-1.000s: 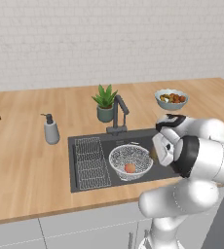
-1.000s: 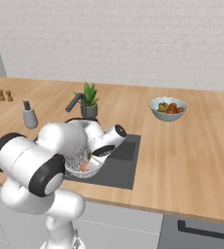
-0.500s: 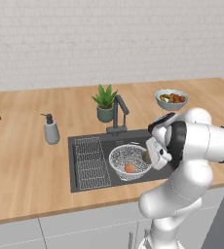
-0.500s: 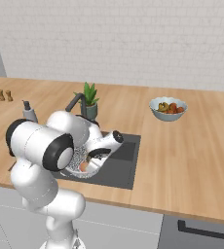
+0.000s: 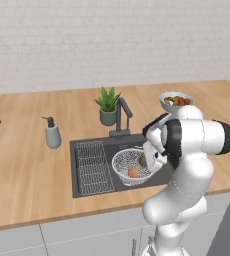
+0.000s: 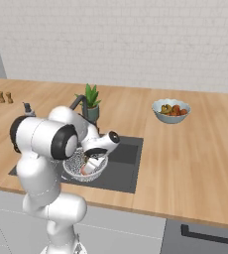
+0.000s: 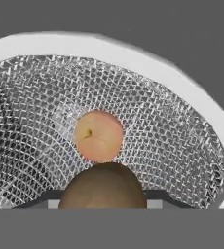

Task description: Put the colander in the sink, put the peach, kiwi in the colander, and turn on the sink faucet and pour water over the colander.

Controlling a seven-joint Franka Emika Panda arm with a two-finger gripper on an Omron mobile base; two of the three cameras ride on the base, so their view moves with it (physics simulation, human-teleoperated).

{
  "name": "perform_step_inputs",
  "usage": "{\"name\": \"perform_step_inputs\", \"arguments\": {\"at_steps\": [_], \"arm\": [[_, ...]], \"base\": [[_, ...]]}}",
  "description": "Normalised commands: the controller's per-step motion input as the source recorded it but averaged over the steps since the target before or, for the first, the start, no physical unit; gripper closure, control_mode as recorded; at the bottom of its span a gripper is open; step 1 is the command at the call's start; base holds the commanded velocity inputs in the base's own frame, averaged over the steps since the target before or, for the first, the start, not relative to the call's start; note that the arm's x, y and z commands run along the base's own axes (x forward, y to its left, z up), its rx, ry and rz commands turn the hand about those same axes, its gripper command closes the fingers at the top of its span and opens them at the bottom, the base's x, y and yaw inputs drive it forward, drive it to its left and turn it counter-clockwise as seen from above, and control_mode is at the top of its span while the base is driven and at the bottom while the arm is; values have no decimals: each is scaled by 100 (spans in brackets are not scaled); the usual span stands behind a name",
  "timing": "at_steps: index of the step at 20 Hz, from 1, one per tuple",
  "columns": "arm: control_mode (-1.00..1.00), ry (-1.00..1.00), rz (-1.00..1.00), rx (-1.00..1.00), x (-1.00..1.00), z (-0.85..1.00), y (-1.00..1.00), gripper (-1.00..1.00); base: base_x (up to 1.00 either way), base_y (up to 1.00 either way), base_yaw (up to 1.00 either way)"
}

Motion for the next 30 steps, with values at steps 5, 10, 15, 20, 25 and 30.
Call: {"name": "perform_step_inputs", "arguments": {"at_steps": [5, 10, 15, 20, 25, 30], "arm": [[-100, 2, 0, -1, 43, -61, 1, 100], [-100, 0, 0, 0, 33, -41, 3, 100], [-100, 0, 0, 0, 7, -7, 11, -100], [-100, -1, 0, 0, -1, 14, 18, -100], [-100, 0, -1, 0, 0, 29, 10, -100], [-100, 0, -4, 2, -6, 71, -1, -100]], "base": [[0, 0, 0], [0, 0, 0], [0, 0, 0], [0, 0, 0], [0, 0, 0], [0, 0, 0]]}}
